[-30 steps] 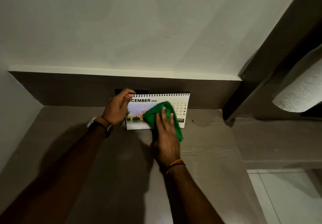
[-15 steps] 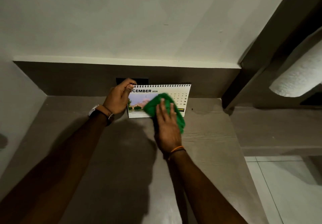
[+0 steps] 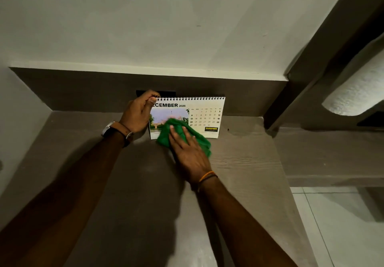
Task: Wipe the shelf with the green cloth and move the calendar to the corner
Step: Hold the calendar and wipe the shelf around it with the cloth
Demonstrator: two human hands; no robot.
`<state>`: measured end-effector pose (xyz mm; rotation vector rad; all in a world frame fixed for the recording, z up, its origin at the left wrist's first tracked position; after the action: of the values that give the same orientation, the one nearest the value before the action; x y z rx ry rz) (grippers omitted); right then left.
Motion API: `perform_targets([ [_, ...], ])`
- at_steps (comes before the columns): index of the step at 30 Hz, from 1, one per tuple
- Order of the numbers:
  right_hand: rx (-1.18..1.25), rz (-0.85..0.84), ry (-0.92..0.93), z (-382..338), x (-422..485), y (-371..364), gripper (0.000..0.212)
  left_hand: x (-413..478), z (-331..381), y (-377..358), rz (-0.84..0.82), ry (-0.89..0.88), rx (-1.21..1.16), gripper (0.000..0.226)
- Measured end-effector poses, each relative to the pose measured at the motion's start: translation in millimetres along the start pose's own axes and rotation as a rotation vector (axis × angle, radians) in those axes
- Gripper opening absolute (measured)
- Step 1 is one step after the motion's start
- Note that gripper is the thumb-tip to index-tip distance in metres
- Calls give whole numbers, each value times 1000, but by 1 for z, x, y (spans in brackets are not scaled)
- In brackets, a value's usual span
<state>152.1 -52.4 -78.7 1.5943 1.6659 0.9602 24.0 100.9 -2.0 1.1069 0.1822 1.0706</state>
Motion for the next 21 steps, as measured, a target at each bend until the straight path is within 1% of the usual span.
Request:
perform_targets([
  [2, 14, 78, -124, 16, -20, 14, 72, 1, 1, 0, -16, -6, -10, 28],
  [4, 53, 155, -287, 32, -38, 39, 78, 1, 2, 1, -20, -7, -22, 27],
  [7, 97, 163, -496, 49, -66, 72, 75, -2, 2, 0, -27, -11, -26, 27],
  [9, 62, 163, -580, 53, -93, 87, 74, -4, 2, -1, -41, -4, -31, 27],
  [12, 13, 155, -689, 52, -141, 93, 79, -6, 5, 0, -42, -2, -35, 27],
  [16, 3, 57, -787, 35, -184, 67, 71, -11, 11, 1, -42, -2, -66, 25],
  [21, -16, -35, -761, 28, -196, 51, 75, -15, 18, 5, -73, -17, -100, 19],
])
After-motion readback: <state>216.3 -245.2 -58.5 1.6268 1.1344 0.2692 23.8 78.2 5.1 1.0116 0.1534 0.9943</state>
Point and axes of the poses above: each hand's wrist, its own x-axis towards the middle knuckle, its own y-axis out of the back of the hand, z = x × y, the point moved 4 cm from there along x, towards the middle knuckle, and after that the axes turned 15 degrees about x, right-handed, at the moved point
